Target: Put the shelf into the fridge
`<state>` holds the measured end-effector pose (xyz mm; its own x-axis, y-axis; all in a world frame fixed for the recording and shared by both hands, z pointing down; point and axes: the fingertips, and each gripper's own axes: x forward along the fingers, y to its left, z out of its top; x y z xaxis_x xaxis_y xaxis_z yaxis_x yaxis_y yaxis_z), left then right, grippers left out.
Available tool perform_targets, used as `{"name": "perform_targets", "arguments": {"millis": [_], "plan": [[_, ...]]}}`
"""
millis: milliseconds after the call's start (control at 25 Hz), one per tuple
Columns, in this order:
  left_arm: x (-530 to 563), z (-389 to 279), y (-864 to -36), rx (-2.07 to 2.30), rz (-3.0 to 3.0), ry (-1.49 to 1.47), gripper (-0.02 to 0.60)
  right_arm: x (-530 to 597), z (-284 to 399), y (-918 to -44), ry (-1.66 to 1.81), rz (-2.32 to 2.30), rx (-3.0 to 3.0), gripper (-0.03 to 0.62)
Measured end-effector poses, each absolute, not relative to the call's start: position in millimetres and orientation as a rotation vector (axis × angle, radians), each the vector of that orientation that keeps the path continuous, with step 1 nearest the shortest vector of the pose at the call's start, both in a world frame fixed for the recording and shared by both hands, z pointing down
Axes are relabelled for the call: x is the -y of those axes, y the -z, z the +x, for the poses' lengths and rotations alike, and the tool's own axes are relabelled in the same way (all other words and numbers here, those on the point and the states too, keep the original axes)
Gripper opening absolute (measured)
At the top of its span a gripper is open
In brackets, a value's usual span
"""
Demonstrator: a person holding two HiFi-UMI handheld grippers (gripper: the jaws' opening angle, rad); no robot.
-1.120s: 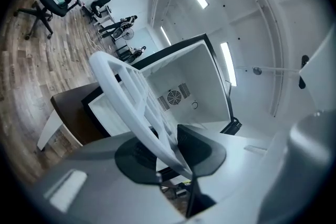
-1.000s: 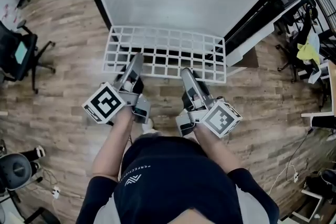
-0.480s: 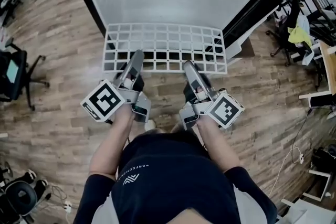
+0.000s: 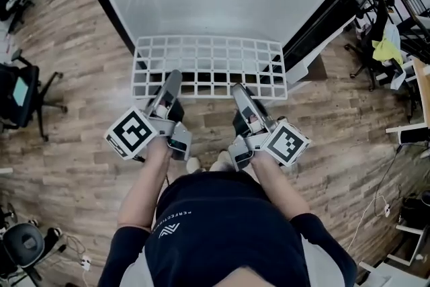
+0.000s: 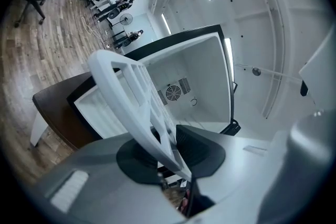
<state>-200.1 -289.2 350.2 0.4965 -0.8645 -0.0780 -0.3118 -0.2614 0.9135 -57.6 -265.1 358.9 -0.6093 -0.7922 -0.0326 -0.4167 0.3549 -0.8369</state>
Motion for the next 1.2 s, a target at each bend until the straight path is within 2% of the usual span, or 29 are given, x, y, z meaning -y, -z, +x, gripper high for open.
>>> {"name": "perform_targets", "arguments": {"millis": [1200], "plan": [[301, -200, -354, 0.99, 1.815, 0.771, 0.096, 277, -56, -364, 1.174, -1.079, -2.236, 0.1]]}}
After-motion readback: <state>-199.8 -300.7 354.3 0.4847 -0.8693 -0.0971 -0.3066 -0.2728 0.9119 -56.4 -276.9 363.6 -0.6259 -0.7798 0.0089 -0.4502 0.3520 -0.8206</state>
